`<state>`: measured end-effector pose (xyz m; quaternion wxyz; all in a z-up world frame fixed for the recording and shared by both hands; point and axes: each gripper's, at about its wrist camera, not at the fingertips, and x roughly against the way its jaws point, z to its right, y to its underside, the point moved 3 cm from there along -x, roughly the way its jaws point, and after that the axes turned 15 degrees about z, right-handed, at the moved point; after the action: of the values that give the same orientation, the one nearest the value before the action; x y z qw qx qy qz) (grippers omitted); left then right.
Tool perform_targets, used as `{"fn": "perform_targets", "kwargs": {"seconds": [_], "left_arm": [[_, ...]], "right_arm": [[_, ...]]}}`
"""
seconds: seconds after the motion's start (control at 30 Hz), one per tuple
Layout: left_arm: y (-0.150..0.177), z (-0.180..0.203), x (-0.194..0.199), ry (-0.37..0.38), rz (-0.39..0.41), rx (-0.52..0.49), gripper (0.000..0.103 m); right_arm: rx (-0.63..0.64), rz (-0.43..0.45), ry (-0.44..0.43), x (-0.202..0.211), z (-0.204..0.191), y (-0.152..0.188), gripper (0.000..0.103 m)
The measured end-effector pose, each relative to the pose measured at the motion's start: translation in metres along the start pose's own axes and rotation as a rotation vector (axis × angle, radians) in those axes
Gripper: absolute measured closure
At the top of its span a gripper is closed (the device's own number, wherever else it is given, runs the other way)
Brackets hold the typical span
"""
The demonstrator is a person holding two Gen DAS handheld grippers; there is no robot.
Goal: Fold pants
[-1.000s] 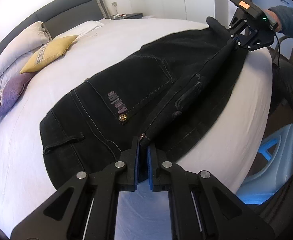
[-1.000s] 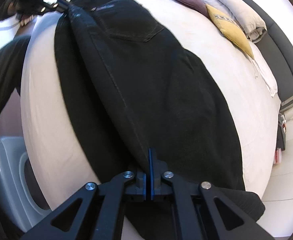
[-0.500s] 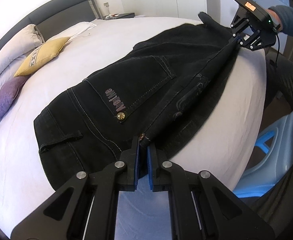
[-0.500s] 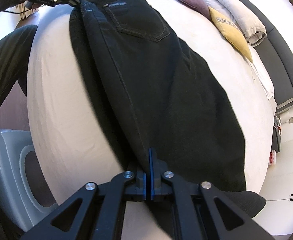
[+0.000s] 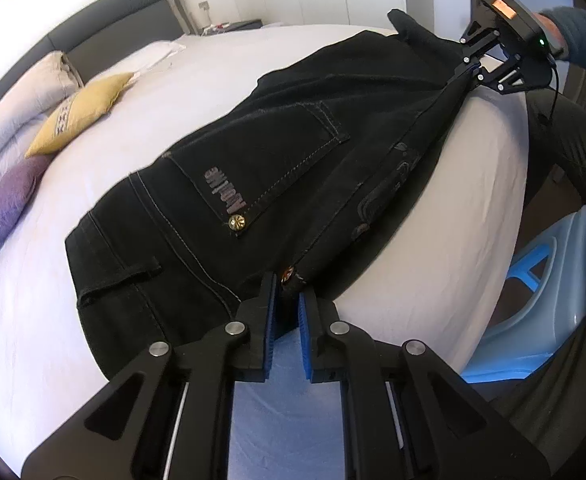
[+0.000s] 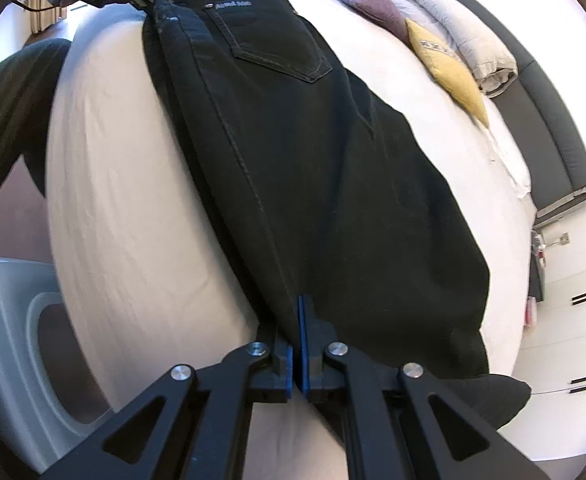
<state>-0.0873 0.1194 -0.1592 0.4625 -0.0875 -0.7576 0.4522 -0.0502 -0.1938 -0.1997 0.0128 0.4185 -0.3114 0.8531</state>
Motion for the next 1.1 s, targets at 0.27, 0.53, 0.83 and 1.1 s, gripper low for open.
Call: {"fn": "perform_targets", "kwargs": {"seconds": [0.27,0.53,0.83,1.1], "left_arm": [[-0.015,0.001,0.010,0.054,-0.085,0.043,0.071],[-0.102,-0.015,-0.009,0.025,0.158,0.257,0.041],[-0.095,0.029,-0.140,0.040,-0.067,0.230,0.041],[-0.099,0.022,-0.149,0.018,-0.041,0.308,0.041]], "right_arm": [[-0.014,0.006,0.019,0.002,0.003,0.000,0.096],[-0.223,0.063,0.032,0.024,0.023,0.003,0.059],[-0.720,0.155,0.182,0.074,0.110,0.051,0.033],[-1.331,0.093,0.387,0.081,0.232,0.138,0.020]]}}
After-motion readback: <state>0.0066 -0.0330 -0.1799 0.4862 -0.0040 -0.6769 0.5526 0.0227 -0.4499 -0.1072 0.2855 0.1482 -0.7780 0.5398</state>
